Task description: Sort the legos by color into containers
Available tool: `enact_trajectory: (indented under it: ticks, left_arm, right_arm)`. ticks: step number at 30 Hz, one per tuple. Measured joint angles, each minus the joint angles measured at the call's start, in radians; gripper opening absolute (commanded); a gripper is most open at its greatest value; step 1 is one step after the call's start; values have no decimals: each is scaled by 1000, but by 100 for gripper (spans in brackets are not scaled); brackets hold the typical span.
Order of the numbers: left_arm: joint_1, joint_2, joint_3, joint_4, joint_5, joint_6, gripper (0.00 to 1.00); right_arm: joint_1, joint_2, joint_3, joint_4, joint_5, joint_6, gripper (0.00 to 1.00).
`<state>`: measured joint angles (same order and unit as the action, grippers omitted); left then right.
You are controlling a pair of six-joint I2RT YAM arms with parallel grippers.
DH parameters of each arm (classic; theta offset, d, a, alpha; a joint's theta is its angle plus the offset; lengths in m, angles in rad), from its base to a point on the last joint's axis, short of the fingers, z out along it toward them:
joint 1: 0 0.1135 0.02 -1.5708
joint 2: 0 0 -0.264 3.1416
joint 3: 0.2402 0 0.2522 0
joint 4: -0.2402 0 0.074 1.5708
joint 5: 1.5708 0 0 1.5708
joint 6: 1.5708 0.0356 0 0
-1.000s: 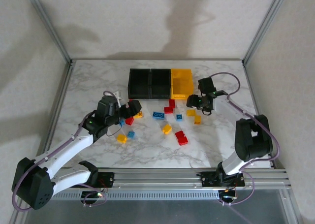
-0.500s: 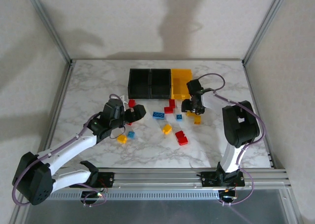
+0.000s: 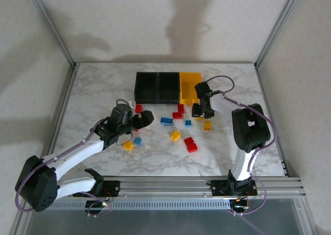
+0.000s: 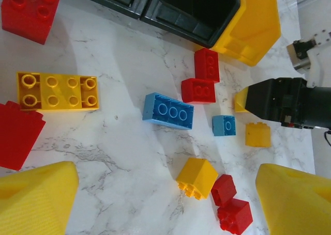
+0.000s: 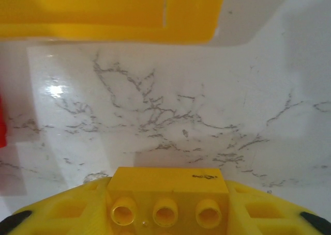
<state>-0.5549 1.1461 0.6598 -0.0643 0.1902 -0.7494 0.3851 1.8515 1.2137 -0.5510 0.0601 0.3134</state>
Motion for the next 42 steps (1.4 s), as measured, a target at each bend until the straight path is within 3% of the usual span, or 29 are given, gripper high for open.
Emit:
enact_trajectory:
  ticks: [5, 11, 21, 31, 38, 42]
  left_arm:
    - [0, 0, 0, 0, -19, -13, 89]
    - [0, -5, 0, -3, -56, -26, 88]
    - [0, -61, 4, -58, -108, -45, 89]
    - [2, -91, 6, -90, -132, -48, 89]
    - [2, -82, 19, -94, -132, -48, 89]
    - [2, -82, 21, -95, -132, -48, 88]
  right_arm:
    - [17, -9, 84, -58, 0, 0, 38]
    - [19, 5, 301, -106, 9, 0, 39]
    - [19, 299, 635, -104, 64, 5, 40]
    - [17, 356, 683, -119, 79, 16, 49]
    - [17, 356, 678, -116, 79, 25, 45]
    - [17, 356, 642, -100, 79, 33, 50]
